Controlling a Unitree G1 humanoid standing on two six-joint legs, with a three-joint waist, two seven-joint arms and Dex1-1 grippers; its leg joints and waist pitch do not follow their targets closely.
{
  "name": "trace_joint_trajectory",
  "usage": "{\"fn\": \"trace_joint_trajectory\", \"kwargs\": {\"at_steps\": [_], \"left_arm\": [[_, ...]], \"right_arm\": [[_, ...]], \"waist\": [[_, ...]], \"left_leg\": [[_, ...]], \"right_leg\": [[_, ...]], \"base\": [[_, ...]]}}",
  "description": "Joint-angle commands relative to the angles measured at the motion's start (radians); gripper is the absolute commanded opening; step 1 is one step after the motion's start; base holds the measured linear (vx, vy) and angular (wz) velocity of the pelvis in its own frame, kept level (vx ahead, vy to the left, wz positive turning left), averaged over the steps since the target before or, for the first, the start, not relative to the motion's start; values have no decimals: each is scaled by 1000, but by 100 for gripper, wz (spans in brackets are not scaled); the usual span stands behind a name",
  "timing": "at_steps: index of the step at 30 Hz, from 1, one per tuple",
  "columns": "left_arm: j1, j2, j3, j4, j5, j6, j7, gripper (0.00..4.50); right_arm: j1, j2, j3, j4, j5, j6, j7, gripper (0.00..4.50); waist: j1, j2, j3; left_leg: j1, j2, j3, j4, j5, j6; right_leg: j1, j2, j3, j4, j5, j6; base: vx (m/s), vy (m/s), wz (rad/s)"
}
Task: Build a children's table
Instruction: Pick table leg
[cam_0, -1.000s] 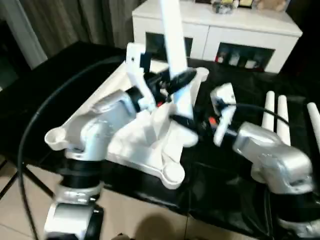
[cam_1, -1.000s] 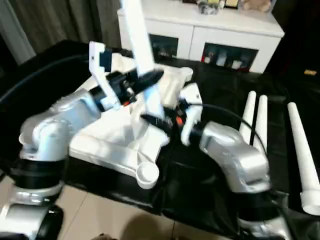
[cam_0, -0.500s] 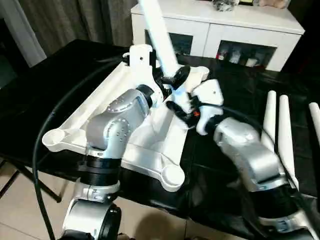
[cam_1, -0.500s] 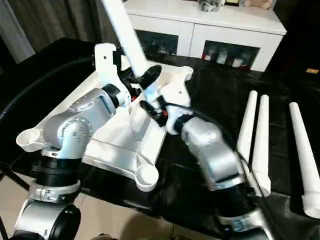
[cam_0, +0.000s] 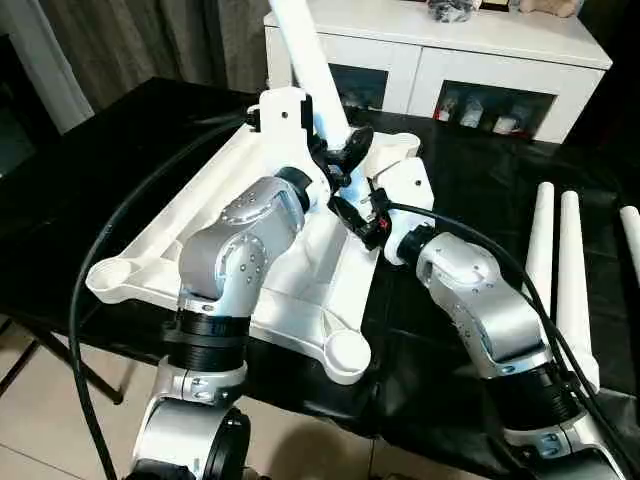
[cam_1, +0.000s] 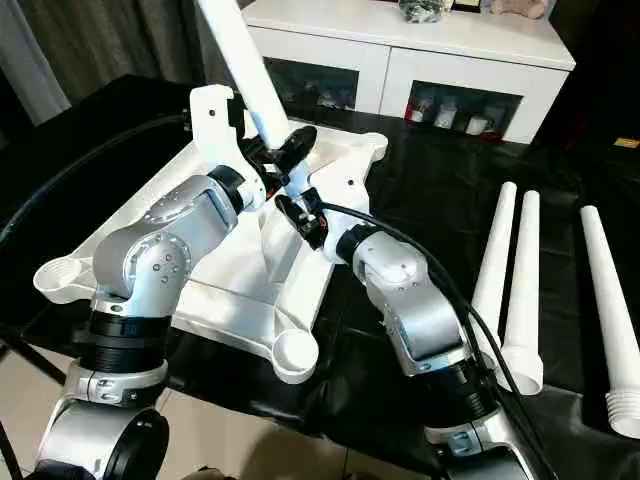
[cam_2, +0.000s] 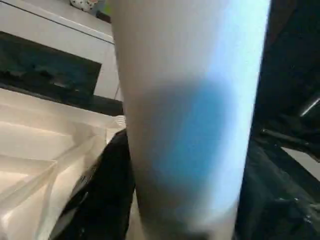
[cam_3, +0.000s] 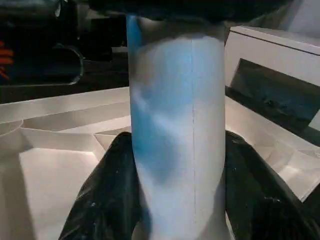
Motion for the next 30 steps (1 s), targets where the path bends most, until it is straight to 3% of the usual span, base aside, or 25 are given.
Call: {"fn": "trace_joint_trajectory", "kwargs": {"at_steps": [1,3,4,5,7,9,11,13,18,25,26,27,30], "left_arm": [[4,13,40,8,9,8,9,239],[5,14,42,6,3,8,1,227],[5,14,42,6,3,8,1,226],[9,24,37,1,-8,7,-26,211],[11,32,33,-2,-15,6,-46,201],[24,87,-10,-22,-17,8,-140,197],[30,110,-28,-33,-18,10,-178,194],[46,164,-65,-62,-32,11,-280,194],[73,270,-106,-130,-89,26,-482,193],[92,318,-102,-214,-187,18,-658,193],[94,319,-105,-221,-193,23,-667,193],[98,324,-113,-228,-197,21,-683,193],[105,331,-126,-236,-201,23,-702,193]], "right_arm": [[-23,-6,-41,-16,-5,-37,-27,187],[-22,4,-59,-14,20,-35,-15,187],[-22,4,-59,-14,20,-35,-15,222],[-19,12,-86,-21,68,-24,18,257],[-17,12,-98,-25,90,-18,34,260],[-3,-16,-125,-55,174,26,134,285],[5,-34,-126,-69,198,44,172,303],[26,-81,-124,-102,255,110,260,316],[71,-176,-96,-156,311,174,384,360],[103,-217,-57,-206,330,230,432,422],[104,-215,-55,-209,330,231,433,422],[104,-210,-56,-210,334,233,432,376],[101,-199,-62,-207,344,238,423,387]], "waist": [[-2,1,-70],[-1,1,-70],[-1,1,-70],[-2,1,-69],[-2,2,-69],[0,3,-70],[0,4,-70],[4,5,-70],[6,5,-68],[3,7,-62],[4,6,-63],[3,6,-61],[1,6,-61]], "left_leg": [[14,34,-11,-83,-202,-9],[14,34,-11,-83,-202,-7],[14,33,-10,-82,-203,-7],[14,34,-10,-83,-209,-5],[15,34,-10,-84,-218,0],[16,35,-12,-84,-219,7],[18,36,-12,-85,-209,10],[18,37,-12,-84,-191,15],[21,39,-10,-85,-208,2],[21,39,-10,-90,-260,-25],[21,39,-10,-90,-262,-26],[20,39,-11,-91,-264,-26],[20,37,-11,-90,-283,-31]], "right_leg": [[57,-43,32,-61,-157,-199],[57,-44,32,-60,-156,-201],[57,-44,32,-60,-155,-203],[58,-44,32,-61,-159,-202],[57,-44,32,-63,-166,-201],[57,-44,31,-61,-171,-196],[57,-42,32,-59,-150,-201],[61,-43,32,-56,-127,-212],[58,-47,33,-56,-161,-227],[53,-48,34,-62,-251,-216],[53,-48,34,-62,-255,-213],[53,-49,34,-64,-266,-208],[49,-47,35,-68,-312,-191]], "base": [[0,0,0],[0,0,0],[0,0,0],[0,0,0],[0,0,0],[0,0,0],[0,0,0],[0,0,0],[0,0,0],[0,0,0],[0,0,0],[0,0,0],[0,0,0]]}}
